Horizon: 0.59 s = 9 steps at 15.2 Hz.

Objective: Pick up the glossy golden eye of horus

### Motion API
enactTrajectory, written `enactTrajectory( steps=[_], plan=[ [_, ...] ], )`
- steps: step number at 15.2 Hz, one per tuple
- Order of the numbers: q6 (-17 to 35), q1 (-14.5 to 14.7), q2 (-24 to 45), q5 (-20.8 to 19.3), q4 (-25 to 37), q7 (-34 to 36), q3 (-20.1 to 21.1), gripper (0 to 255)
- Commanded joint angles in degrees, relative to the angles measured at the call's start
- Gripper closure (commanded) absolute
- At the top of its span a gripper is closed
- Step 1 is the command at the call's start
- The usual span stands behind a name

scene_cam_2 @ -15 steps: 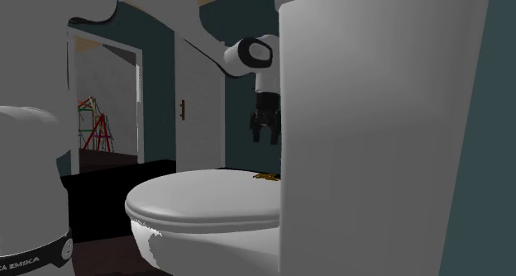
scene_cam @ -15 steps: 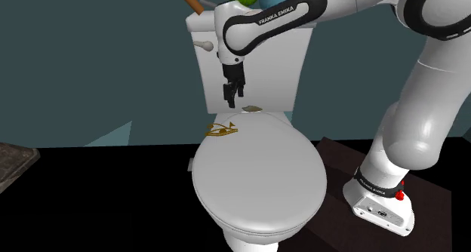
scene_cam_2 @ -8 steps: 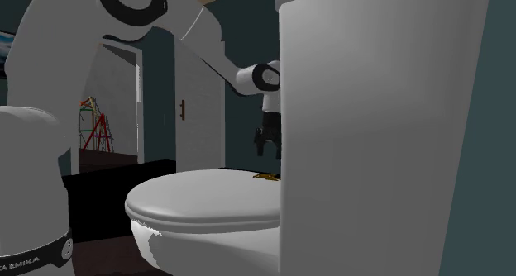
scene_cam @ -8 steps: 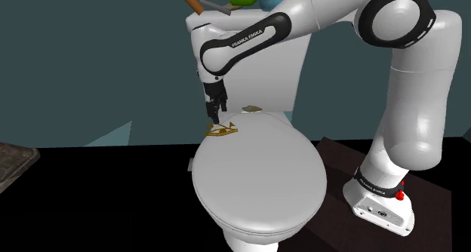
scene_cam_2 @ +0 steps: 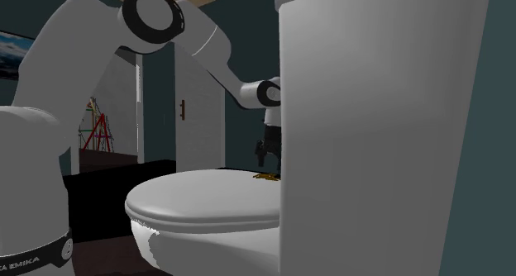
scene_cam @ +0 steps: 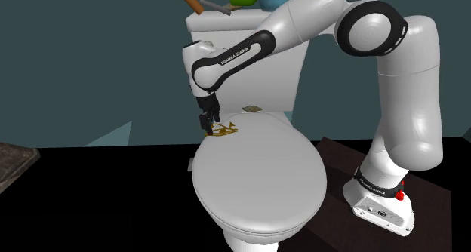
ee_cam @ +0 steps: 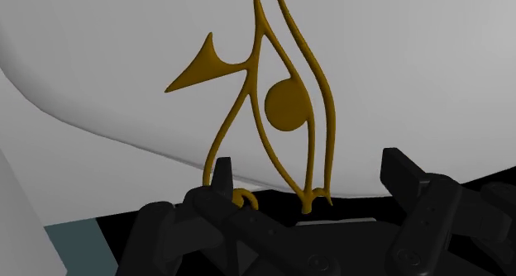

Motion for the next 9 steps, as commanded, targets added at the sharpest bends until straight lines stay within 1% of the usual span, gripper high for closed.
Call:
enactTrajectory(
  steps=[1,3,4,9],
  plan=[
    [1.28,-0.01,0.60,-0.10,-0.66,-0.02,-0.06,0],
    [1.65,0.00,0.79,-0.13,-0.84,-0.01,-0.07,0],
    [1.63,0.02,0.84,-0.14,-0.77,0.01,-0.07,255],
    [1.58,0.02,0.88,-0.14,-0.67,0.00,-0.07,255]
  ],
)
